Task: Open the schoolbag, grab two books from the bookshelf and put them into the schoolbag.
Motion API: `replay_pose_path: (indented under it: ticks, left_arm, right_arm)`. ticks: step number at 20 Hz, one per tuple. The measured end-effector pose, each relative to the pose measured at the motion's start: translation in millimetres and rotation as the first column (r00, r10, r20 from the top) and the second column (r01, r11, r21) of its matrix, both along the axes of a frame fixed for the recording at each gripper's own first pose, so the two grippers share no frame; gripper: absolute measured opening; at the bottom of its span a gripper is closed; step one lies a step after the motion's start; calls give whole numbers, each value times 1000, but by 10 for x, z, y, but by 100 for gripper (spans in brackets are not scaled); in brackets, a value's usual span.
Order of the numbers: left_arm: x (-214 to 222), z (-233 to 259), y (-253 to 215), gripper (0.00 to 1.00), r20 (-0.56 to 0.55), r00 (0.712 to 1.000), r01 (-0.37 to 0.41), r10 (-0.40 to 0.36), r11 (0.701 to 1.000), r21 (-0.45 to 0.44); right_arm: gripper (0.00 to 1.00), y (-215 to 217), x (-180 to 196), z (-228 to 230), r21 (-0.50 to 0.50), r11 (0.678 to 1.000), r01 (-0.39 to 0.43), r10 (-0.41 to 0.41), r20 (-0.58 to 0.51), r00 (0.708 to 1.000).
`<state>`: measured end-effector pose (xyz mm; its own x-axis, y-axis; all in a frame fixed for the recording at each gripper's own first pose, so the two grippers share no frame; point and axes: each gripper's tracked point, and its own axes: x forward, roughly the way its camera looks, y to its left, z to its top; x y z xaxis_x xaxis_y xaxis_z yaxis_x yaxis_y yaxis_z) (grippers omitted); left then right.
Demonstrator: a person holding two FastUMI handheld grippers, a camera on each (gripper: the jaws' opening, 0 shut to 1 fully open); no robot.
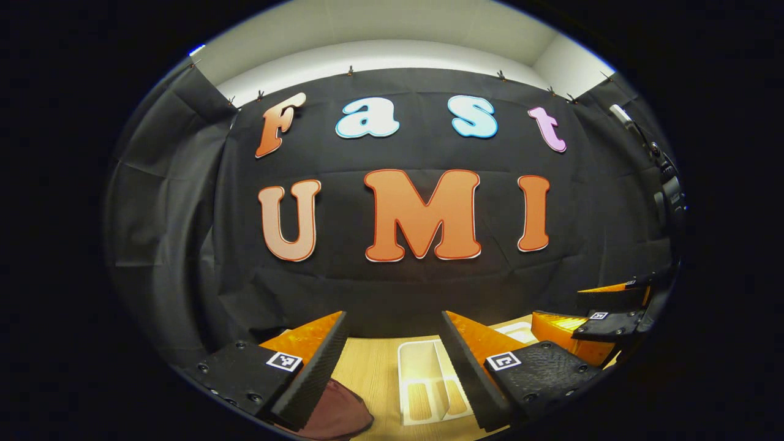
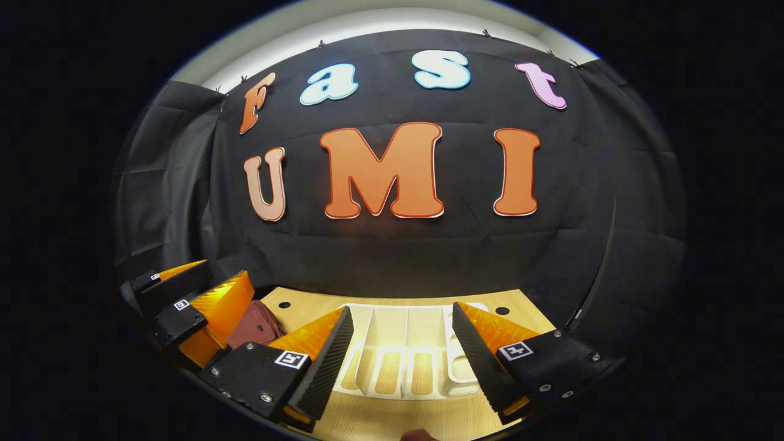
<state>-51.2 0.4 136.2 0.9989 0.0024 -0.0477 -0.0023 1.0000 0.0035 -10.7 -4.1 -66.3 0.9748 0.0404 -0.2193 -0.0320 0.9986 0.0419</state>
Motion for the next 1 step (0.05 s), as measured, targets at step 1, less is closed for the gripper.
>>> replay_pose_path:
  ticks: [1]
  left_arm:
    - [-3, 6, 23, 96, 1, 1000, 0, 0, 1000, 4]
  right_arm:
    - [97, 15, -9, 0, -4, 1000, -2, 2, -1, 1000]
